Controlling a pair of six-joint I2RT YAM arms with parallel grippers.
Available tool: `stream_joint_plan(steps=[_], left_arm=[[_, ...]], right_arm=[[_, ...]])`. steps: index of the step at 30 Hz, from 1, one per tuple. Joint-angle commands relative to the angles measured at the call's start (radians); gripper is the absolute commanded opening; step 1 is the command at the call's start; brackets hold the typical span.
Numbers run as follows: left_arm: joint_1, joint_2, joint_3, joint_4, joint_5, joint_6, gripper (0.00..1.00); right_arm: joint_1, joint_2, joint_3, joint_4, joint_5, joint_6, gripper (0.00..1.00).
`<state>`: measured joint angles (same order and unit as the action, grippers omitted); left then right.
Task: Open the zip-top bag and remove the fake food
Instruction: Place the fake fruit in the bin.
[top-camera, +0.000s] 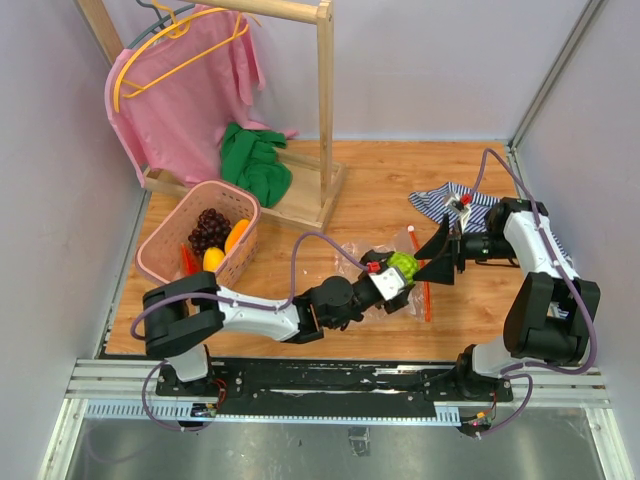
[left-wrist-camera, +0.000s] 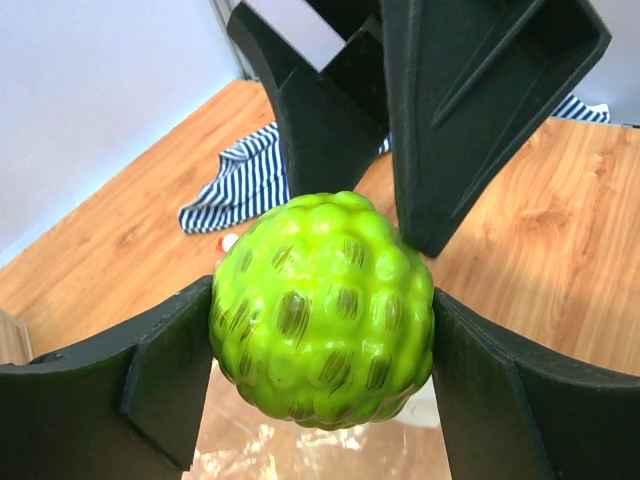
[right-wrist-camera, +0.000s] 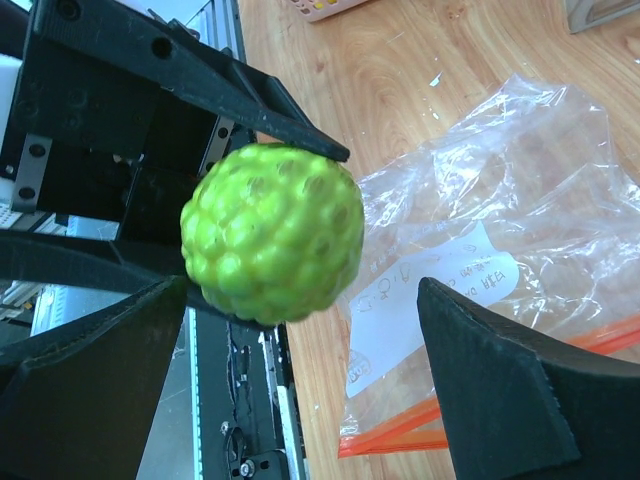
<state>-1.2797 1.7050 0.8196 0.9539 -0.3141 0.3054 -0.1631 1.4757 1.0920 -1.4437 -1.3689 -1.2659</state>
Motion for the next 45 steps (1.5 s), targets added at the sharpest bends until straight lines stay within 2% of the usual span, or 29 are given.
stream_joint_plan(steps=[1,5,11,16,21,27,34,45], left_arm=[[-0.003,-0.099,-0.062,-0.057,-0.029,-0.093,0.00],[-0.003,-0.185,-0.104,-0.183,-0.064,-0.158,0.00],[0.004,-0.323,-0.072,-0.511,-0.127,-0.244,0.00],[0.061,-0.425,-0.058,-0.676,-0.073,-0.337,0.00],[0.142,-0.548,-0.066,-0.765,-0.038,-0.438,0.00],[0.306,-0.694,-0.080,-0.851,0.071,-0.530,0.00],[0.535,-0.838,-0.068,-0.986,0.137,-0.563,0.00],[0.910,-0.893,-0.039,-1.061,0.413,-0.590,0.00]], right_arm=[[0.010,0.013,0.043,-0.097,-0.020,-0.107,0.99],[0.010,0.026,0.052,-0.149,-0.025,-0.172,0.98],[0.006,0.030,0.052,-0.149,-0.021,-0.179,0.99],[-0.004,0.035,0.052,-0.144,-0.019,-0.175,0.98],[-0.013,0.032,0.049,-0.123,-0.016,-0.147,0.98],[-0.017,0.025,0.044,-0.092,-0.010,-0.111,0.98],[-0.024,0.021,0.041,-0.083,-0.010,-0.102,0.98],[-0.031,0.018,0.040,-0.080,-0.013,-0.096,0.98]])
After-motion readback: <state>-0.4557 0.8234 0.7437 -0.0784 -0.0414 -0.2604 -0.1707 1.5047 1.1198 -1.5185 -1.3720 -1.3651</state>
